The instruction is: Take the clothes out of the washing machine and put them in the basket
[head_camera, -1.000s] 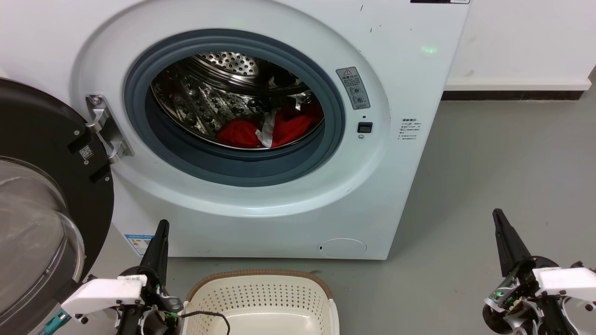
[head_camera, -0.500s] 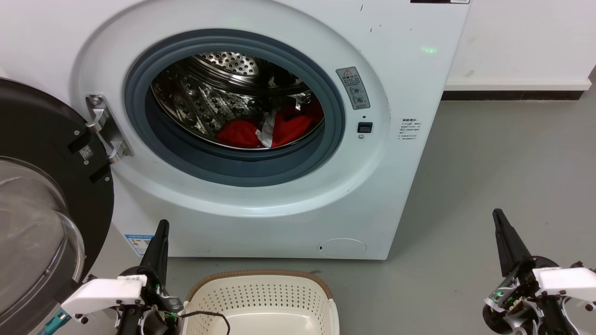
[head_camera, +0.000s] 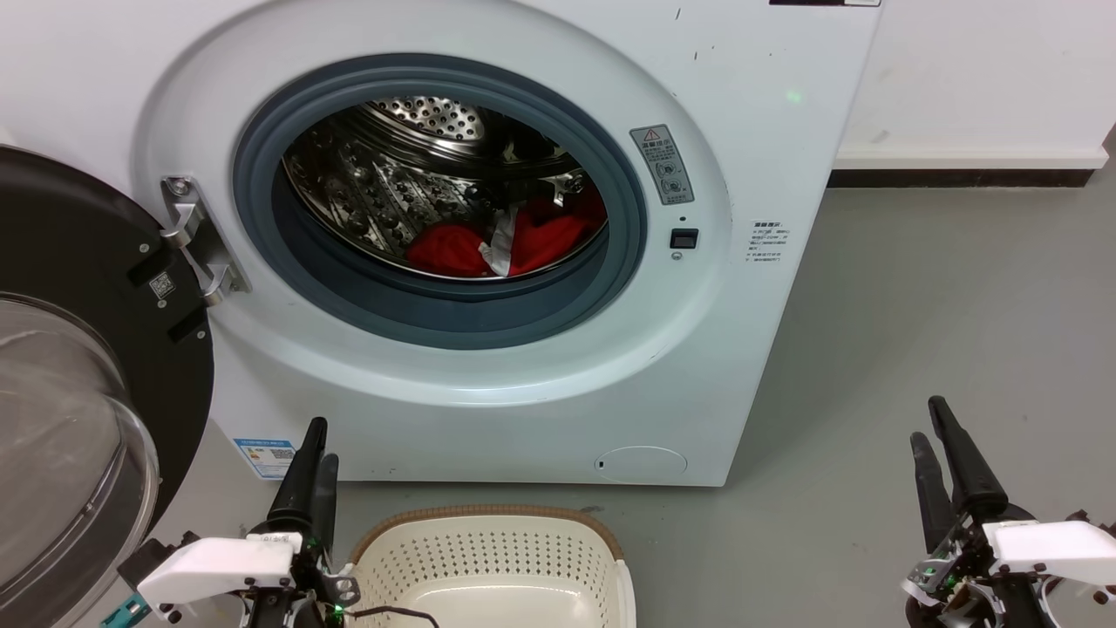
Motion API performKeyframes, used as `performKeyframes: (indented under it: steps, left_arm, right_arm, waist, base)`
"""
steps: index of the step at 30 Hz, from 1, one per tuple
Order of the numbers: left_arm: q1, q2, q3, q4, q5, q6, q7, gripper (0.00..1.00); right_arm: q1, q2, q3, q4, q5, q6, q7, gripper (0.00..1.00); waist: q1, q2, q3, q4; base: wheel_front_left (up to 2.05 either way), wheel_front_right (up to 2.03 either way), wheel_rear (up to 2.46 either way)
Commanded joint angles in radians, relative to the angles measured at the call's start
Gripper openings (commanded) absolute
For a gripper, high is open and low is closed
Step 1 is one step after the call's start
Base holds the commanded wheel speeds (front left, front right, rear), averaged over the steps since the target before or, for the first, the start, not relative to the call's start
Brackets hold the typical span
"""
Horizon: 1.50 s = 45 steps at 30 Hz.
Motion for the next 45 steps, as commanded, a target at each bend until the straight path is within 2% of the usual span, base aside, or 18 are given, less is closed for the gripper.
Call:
performKeyframes:
  steps: [1, 6, 7, 31, 40, 45]
  left_arm:
    - [-0.031, 0.003, -0.005, -0.023, 0.025, -0.001, -0.01, 1.0]
    - [-0.035, 0.003, -0.018, -0.043, 0.112, -0.002, -0.033, 1.0]
    - [-0.038, 0.003, -0.029, -0.058, 0.165, -0.002, -0.047, 1.0]
    - [-0.053, 0.009, -0.073, -0.125, 0.654, -0.002, -0.138, 1.0]
    - [-0.06, 0.012, -0.097, -0.12, 0.808, -0.002, -0.171, 1.0]
    - [-0.062, 0.012, -0.101, -0.115, 0.864, -0.002, -0.183, 1.0]
  right_arm:
    - [-0.012, 0.0, 0.005, -0.028, -0.024, 0.0, -0.01, 1.0]
    - [-0.008, 0.0, 0.012, -0.05, -0.118, 0.0, -0.033, 1.0]
    - [-0.006, 0.0, 0.015, -0.063, -0.187, 0.0, -0.046, 1.0]
    - [0.027, 0.001, 0.054, -0.15, -0.764, 0.0, -0.139, 1.0]
    - [0.034, 0.001, 0.053, -0.135, -0.933, 0.0, -0.169, 1.0]
    - [0.034, 0.001, 0.055, -0.133, -0.986, 0.0, -0.176, 1.0]
  waist:
    - [0.0001, -0.0001, 0.0, 0.001]
    - [0.0001, -0.0001, 0.001, 0.005]
    - [0.0001, -0.0001, 0.001, 0.007]
    - [0.0, -0.0001, 0.001, 0.018]
    - [0.0, -0.0001, 0.002, 0.021]
    - [0.0, -0.0001, 0.002, 0.021]
  base:
    - [0.0, 0.0, 0.0]
    - [0.0, 0.0, 0.0]
    - [0.0, 0.0, 0.0]
    - [0.0, 0.0, 0.0]
    - [0.0, 0.0, 0.0]
    - [0.0, 0.0, 0.0]
